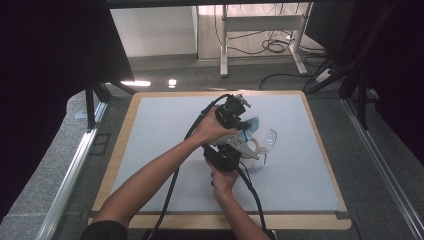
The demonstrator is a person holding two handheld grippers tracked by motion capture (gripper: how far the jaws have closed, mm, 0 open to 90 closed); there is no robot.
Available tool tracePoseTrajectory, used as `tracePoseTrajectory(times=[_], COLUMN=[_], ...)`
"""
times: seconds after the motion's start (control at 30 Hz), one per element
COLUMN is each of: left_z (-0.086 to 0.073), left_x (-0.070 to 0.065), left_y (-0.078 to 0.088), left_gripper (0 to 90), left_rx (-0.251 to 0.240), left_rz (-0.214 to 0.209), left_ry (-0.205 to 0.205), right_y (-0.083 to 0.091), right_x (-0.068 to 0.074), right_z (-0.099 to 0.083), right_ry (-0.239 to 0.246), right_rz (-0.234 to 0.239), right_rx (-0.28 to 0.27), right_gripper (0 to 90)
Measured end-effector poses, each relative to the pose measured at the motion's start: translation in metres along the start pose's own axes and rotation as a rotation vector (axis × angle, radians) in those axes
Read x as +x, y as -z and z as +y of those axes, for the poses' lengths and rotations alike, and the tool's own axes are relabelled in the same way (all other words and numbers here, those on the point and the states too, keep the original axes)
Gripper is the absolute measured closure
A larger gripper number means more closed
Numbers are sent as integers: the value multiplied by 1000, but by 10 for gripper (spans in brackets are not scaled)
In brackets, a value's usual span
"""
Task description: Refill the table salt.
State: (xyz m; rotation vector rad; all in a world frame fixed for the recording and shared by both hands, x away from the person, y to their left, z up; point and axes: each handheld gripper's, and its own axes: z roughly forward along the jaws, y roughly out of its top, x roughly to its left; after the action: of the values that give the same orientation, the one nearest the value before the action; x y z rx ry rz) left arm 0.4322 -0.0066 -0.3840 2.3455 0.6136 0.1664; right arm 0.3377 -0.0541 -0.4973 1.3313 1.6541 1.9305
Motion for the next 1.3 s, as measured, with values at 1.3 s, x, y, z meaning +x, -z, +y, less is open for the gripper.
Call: tracePoseTrajectory(times=[1.3], left_z=[-2], left_x=[3], left_y=[-7], left_gripper=[889], left_rx=[13], left_rz=[-14], left_ry=[1], right_y=[-1], right_x=[-3], right_z=[-2], right_ry=[-25], right_rz=[-9], right_rx=[10], right_gripper=[570])
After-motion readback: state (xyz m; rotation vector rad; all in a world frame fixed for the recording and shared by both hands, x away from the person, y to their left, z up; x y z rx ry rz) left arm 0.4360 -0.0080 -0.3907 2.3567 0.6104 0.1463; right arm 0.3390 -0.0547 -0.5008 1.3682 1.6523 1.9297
